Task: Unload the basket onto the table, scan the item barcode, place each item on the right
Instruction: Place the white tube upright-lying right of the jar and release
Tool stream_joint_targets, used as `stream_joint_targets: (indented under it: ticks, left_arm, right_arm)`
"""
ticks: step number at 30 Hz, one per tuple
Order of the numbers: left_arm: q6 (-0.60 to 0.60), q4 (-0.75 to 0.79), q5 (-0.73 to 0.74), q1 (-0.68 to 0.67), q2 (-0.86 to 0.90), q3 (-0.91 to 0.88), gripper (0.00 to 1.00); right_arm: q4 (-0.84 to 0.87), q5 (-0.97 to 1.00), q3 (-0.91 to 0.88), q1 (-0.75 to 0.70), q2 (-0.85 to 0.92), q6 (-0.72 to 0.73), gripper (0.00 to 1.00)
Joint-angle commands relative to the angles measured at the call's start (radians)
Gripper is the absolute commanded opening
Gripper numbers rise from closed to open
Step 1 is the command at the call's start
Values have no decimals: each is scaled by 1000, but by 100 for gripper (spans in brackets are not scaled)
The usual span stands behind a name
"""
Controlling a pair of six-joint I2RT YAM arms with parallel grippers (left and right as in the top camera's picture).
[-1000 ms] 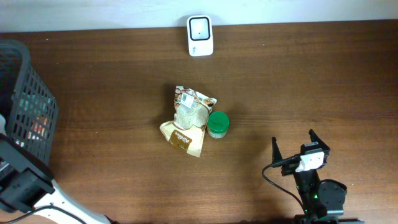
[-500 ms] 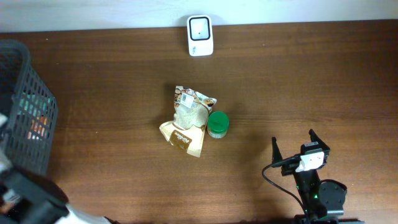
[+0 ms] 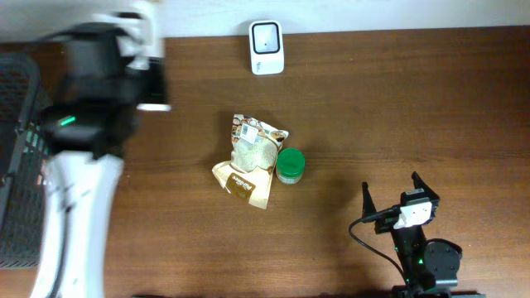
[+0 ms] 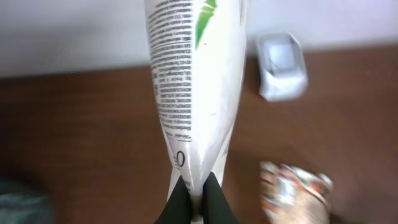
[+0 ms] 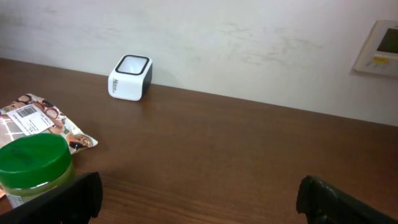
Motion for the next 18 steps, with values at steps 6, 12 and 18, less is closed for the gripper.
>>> stream_joint_targets:
  ticks: [6, 12, 18]
  left_arm:
    - [-176, 68, 34, -335, 284, -18, 0]
    - [-399, 157, 51, -530, 364, -18, 0]
    - [-441, 190, 54, -652, 465, -18, 0]
  right_arm:
    - [-5, 9, -5, 9, -6, 0, 98]
    - [-6, 9, -5, 9, -6, 0, 98]
    - [-6, 9, -5, 9, -6, 0, 98]
